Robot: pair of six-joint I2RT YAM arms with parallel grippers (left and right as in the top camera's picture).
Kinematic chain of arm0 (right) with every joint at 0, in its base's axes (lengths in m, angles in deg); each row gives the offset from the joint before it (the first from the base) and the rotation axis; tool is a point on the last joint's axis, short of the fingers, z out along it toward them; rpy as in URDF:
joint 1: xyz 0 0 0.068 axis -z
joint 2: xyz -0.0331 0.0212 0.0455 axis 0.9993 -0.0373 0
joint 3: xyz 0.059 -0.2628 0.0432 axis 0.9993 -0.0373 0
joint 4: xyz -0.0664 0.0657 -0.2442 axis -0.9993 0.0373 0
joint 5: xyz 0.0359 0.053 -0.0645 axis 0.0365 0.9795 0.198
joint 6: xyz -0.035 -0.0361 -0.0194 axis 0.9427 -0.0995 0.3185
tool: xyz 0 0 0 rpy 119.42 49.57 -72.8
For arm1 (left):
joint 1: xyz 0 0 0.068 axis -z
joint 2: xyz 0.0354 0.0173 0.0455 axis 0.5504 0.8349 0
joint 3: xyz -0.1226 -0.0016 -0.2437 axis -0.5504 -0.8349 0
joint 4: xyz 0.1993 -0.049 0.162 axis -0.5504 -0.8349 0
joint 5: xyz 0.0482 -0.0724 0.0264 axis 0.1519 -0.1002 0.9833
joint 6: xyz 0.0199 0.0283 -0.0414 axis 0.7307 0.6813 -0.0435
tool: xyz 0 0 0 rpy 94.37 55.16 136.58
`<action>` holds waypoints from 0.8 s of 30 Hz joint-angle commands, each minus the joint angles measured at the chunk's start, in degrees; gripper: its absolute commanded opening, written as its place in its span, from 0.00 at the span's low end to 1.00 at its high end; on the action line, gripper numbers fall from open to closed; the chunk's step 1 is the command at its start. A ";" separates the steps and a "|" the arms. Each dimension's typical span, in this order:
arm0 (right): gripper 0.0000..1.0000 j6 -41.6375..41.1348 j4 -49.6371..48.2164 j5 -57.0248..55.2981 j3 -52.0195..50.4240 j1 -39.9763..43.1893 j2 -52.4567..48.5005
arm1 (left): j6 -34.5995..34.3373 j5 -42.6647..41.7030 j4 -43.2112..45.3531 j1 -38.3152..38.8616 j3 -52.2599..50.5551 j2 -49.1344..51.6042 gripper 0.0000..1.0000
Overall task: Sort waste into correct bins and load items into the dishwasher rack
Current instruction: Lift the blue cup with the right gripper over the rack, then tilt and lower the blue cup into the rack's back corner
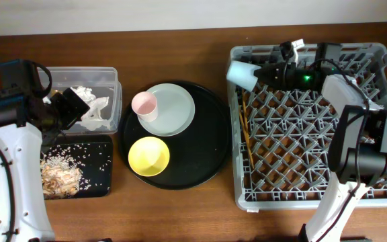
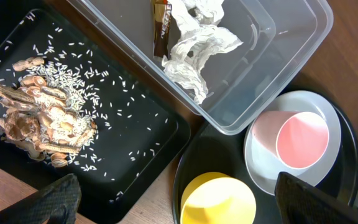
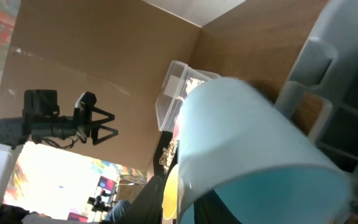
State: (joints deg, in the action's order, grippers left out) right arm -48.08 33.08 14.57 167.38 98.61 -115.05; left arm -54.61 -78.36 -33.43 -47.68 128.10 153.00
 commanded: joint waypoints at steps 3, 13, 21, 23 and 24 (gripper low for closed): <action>0.17 0.44 0.42 0.79 -1.51 -0.04 -0.42 | 0.09 -0.15 -0.07 -0.13 0.37 -0.98 0.99; 0.04 0.46 -6.23 3.34 -1.53 -2.32 -0.26 | 0.09 -0.15 -0.07 -0.13 0.37 -0.98 0.99; 0.04 1.25 -13.44 -0.85 -2.05 -5.44 -0.68 | 0.09 -0.15 -0.07 -0.13 0.37 -0.98 0.99; 0.04 3.48 -13.22 -1.01 -3.13 -5.42 -1.60 | 0.09 -0.15 -0.07 -0.13 0.37 -0.98 0.99; 0.04 3.50 -13.22 -0.98 -3.37 -5.35 -2.47 | 0.09 -0.15 -0.07 -0.13 0.37 -0.98 0.99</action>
State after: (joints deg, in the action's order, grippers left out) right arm -46.93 19.81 14.11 165.43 92.99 -115.07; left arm -54.61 -78.36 -33.43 -47.68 128.10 153.00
